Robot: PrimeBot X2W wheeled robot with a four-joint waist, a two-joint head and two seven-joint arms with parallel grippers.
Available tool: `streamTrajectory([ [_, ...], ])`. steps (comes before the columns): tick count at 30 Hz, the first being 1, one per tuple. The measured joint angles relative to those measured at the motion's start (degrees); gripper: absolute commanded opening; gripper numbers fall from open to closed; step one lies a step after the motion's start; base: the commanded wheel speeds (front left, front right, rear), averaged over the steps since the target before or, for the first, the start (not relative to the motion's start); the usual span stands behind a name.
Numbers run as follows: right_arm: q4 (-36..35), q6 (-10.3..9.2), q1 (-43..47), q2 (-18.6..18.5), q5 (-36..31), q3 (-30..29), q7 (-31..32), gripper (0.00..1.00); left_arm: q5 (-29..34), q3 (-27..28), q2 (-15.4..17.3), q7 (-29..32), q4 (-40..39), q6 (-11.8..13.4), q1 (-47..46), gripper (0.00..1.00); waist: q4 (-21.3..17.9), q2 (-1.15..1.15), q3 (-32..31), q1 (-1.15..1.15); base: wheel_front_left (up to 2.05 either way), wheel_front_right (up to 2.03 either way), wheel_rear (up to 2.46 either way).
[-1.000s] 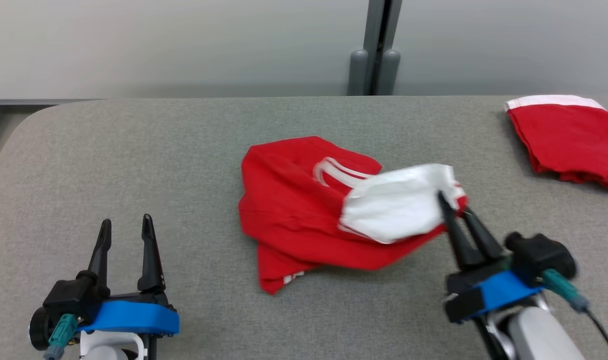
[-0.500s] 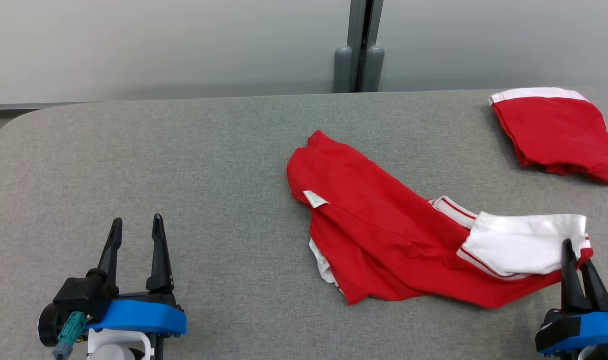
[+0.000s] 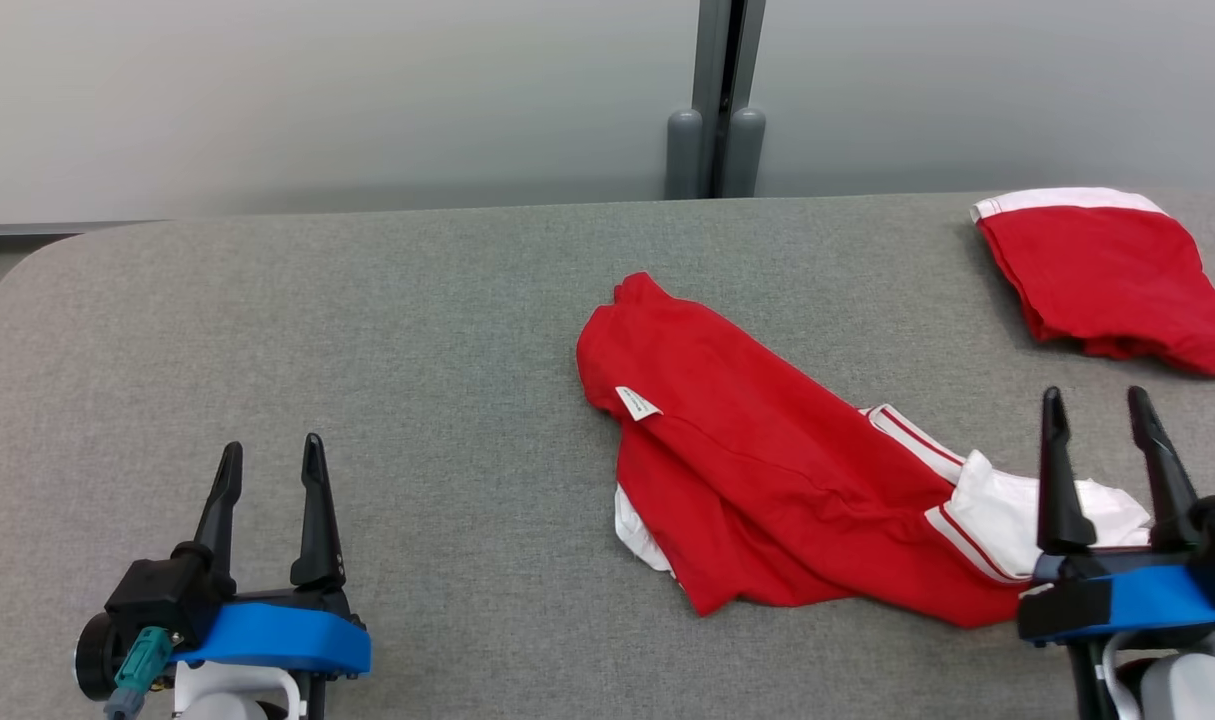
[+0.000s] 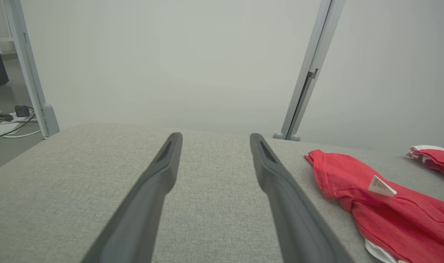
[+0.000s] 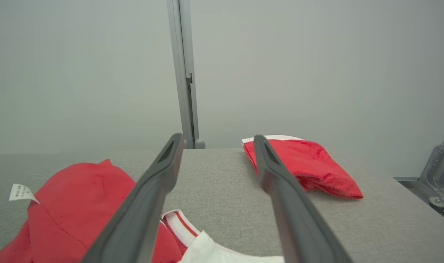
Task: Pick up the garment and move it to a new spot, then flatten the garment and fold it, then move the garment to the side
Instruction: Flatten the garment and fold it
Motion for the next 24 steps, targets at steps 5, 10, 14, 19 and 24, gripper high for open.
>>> streamTrajectory([
  [5,-1.42,0.0,0.64,0.12,1.41,5.68,0.0,1.0,0.02,0.04,0.0,0.0,0.18,-0.05,0.12,1.0,0.57,0.0,-0.3,0.0,0.0,0.0,0.0],
  [10,-0.48,0.0,1.6,0.16,1.67,9.96,0.01,1.0,0.09,0.15,0.0,0.01,0.33,-0.05,0.17,1.0,1.01,0.0,-0.51,0.0,0.0,0.0,0.0],
  [14,1.1,0.0,1.98,0.16,1.71,10.62,0.0,1.0,0.25,0.25,0.0,0.0,0.44,-0.05,0.23,1.0,1.24,0.0,-0.68,0.0,0.0,0.0,0.0],
  [19,1.68,0.0,1.91,0.16,2.0,11.01,0.0,1.0,0.24,1.05,0.16,0.0,0.81,-0.07,0.4,1.0,0.75,0.0,-0.45,0.0,0.0,0.0,0.0],
  [24,1.76,0.0,1.14,0.16,1.99,10.71,0.0,1.0,0.45,-0.25,0.92,0.0,1.74,-0.07,-3.18,1.0,-0.46,0.0,0.56,0.0,0.0,0.0,0.0],
])
